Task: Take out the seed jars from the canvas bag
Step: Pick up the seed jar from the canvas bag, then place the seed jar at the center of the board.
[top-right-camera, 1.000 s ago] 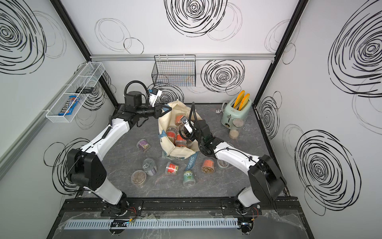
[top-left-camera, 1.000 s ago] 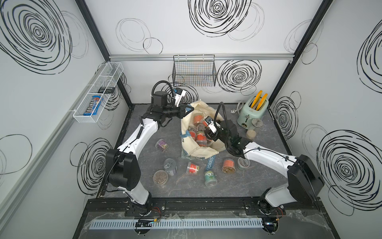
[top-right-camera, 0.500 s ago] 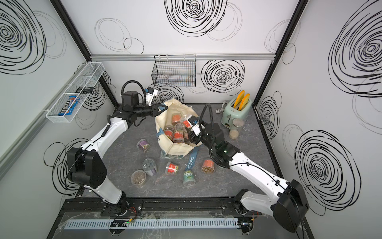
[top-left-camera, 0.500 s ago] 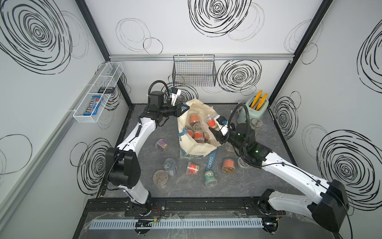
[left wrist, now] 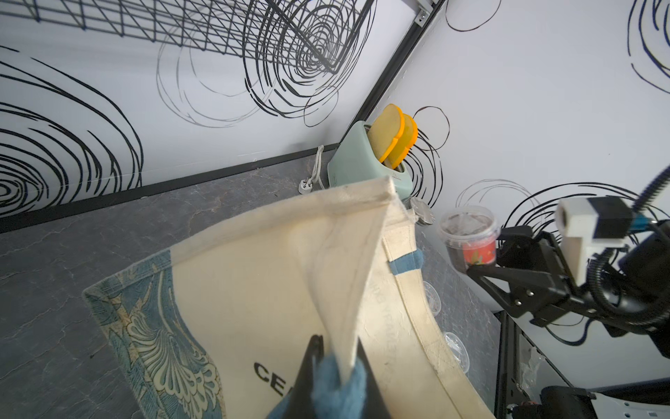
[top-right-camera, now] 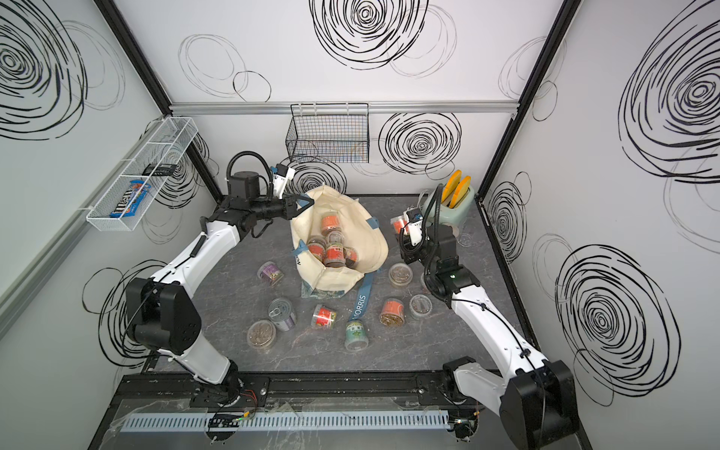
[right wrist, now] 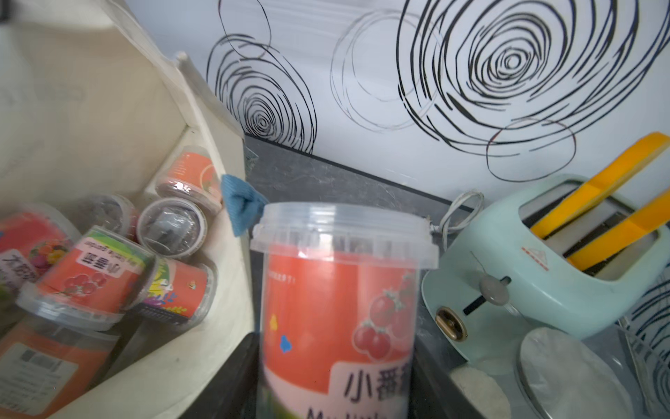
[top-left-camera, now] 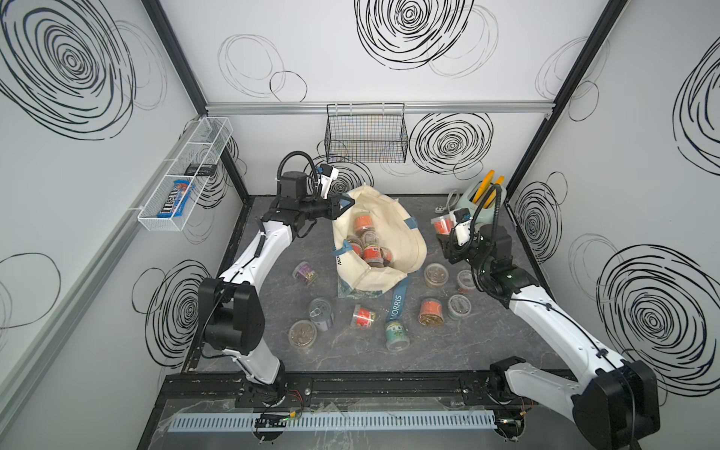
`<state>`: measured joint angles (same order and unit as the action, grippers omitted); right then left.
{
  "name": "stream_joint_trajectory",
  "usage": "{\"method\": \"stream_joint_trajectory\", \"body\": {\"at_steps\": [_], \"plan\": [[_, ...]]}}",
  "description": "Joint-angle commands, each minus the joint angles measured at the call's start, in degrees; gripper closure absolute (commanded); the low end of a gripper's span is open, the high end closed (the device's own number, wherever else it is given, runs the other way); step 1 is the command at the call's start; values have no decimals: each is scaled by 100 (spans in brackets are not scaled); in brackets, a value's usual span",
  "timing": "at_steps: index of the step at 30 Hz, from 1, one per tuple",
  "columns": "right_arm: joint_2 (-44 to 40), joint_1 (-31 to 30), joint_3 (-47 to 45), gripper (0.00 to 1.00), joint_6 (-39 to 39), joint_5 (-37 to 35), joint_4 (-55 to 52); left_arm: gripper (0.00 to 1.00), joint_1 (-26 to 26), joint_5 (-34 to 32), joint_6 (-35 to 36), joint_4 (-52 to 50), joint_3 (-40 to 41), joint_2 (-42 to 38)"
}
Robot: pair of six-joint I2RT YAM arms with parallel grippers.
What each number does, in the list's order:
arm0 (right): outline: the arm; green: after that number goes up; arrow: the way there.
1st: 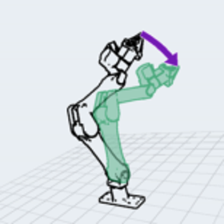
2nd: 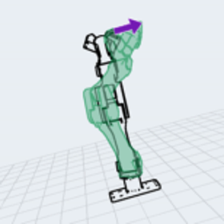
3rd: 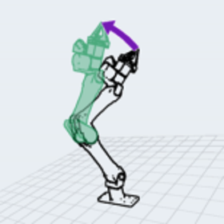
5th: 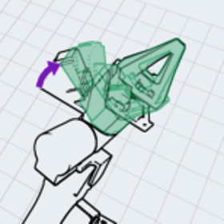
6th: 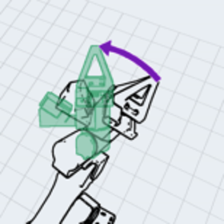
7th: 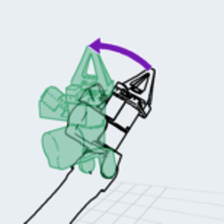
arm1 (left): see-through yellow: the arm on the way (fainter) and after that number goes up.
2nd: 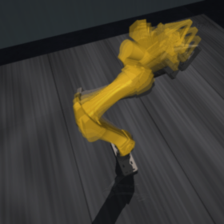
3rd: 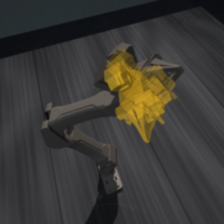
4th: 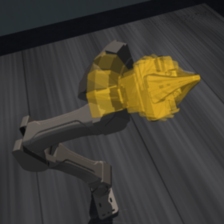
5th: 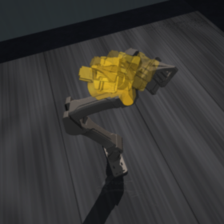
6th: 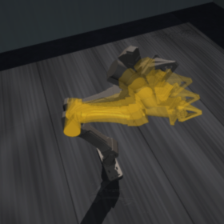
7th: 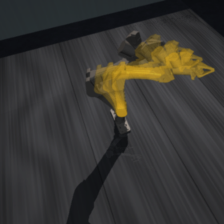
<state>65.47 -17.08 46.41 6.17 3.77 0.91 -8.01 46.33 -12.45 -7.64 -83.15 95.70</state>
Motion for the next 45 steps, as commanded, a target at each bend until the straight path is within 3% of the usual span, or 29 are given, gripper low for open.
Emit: {"method": "stream_joint_trajectory", "body": {"at_steps": [1, 12, 23, 31, 38, 45], "plan": [[378, 263, 234, 42, 146, 116, -141, 100, 91, 269, 19, 582, -268, -188], [1733, 511, 712, 43, 474, -429, -821, 100, 133, 532, -176, 618, -252, -322], [2569, 330, 936, 43, 508, -1574, -1508, 100, 133, 726, -351, 753, -323, -377], [3087, 336, 1089, 42, 324, -1529, -1618, 100, 142, 729, -344, 740, -257, -386], [3073, 341, 1096, 26, 283, -1688, -1587, 100, 159, 726, -323, 735, -245, -384], [2445, 264, 1345, 26, -46, -1348, -1899, 100, 159, 698, -355, 816, -45, -425]]}}
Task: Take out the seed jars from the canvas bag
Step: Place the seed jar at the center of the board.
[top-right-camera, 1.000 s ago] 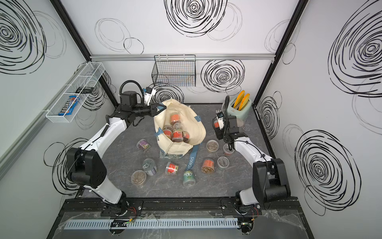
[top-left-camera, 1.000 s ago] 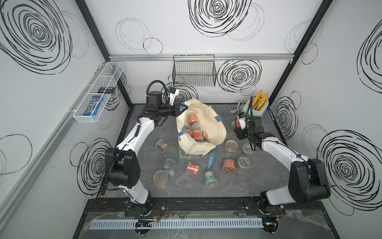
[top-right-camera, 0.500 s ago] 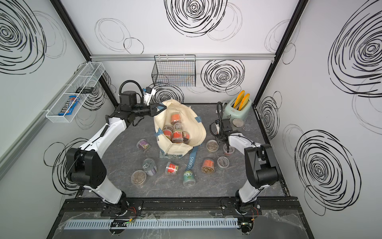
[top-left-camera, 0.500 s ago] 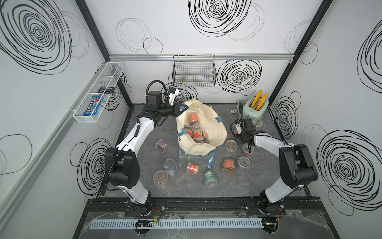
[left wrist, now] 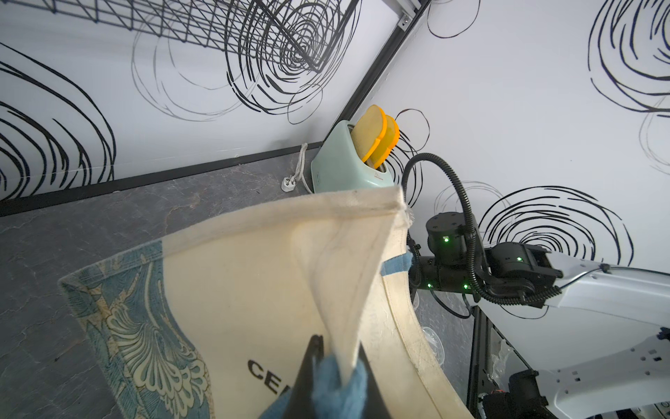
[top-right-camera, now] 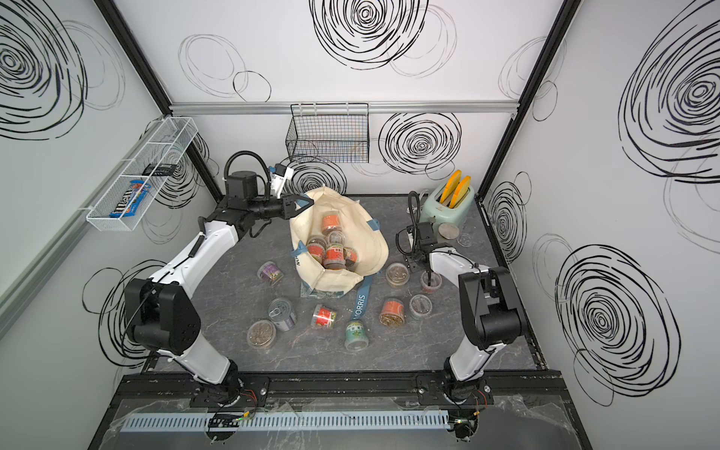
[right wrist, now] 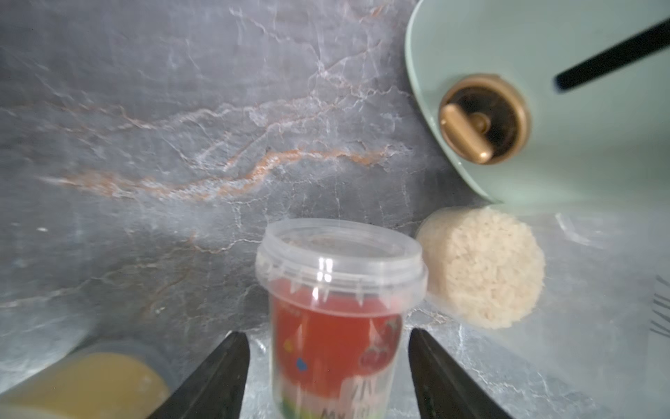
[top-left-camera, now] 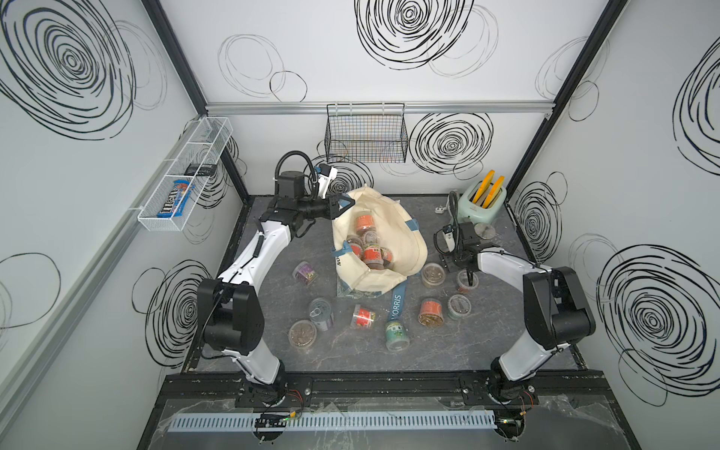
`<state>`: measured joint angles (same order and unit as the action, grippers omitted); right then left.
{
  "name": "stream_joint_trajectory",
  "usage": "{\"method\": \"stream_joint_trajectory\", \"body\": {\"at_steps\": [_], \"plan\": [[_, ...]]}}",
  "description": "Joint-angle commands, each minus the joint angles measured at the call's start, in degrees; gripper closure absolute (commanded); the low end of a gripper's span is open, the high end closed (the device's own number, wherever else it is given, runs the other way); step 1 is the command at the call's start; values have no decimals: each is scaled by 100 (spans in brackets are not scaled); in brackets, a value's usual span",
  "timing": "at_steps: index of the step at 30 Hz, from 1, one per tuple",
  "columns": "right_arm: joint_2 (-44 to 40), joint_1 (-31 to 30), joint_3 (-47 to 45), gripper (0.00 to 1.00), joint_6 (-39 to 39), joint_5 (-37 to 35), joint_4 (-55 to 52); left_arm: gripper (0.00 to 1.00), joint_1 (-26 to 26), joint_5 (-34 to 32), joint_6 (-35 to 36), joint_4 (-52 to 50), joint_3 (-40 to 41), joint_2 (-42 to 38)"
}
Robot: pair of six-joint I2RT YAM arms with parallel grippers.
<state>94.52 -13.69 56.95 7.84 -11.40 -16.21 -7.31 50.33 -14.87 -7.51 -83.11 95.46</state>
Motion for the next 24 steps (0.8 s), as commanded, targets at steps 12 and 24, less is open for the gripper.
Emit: {"method": "stream_joint_trajectory", "body": {"at_steps": [12, 24], "plan": [[-2658, -1448, 62, 21, 671, 1374, 913, 100, -25, 325, -40, 1052, 131, -513], [-1703, -2870, 624, 21, -2264, 1529, 1858, 100, -165, 516, -67, 880, -10, -546]]}}
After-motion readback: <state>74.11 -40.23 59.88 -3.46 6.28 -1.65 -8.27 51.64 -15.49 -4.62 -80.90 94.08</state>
